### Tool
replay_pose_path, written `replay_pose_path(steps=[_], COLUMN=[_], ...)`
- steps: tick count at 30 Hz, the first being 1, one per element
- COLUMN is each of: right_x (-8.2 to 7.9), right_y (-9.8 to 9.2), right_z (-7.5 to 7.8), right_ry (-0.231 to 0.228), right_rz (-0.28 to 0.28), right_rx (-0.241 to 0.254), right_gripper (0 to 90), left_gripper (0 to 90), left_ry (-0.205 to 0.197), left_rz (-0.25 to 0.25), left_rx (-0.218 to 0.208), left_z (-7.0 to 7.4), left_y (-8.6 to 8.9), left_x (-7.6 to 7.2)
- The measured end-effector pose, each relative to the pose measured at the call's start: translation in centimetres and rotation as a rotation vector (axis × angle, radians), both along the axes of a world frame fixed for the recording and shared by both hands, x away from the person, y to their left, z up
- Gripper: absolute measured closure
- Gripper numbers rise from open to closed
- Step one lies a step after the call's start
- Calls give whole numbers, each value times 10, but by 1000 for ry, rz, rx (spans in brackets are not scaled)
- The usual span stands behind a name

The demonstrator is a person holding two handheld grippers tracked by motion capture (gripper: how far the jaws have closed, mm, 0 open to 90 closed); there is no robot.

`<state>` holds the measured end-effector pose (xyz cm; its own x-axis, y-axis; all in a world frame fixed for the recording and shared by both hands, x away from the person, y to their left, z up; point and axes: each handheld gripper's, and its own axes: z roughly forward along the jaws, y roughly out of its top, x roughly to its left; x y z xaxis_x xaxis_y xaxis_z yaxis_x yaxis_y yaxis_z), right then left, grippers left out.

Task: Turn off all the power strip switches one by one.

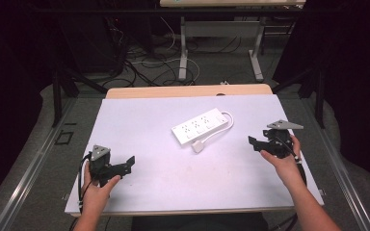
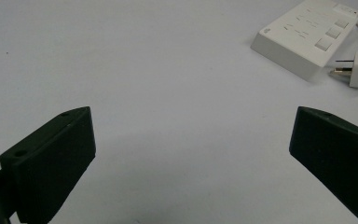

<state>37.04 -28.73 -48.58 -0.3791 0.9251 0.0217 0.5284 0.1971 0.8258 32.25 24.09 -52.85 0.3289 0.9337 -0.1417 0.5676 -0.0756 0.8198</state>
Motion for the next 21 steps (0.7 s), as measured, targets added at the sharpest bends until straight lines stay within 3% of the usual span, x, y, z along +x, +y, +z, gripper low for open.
replay_pose_path(steps=[21], right_x=[32], right_y=[26], right_z=[19], right_ry=[22], right_rz=[100], right_rx=[-80], right_gripper=[414], left_gripper=[3], left_ry=[0], left_rz=[-1], left_rx=[6], left_z=[-1], left_y=[0], left_x=[-1])
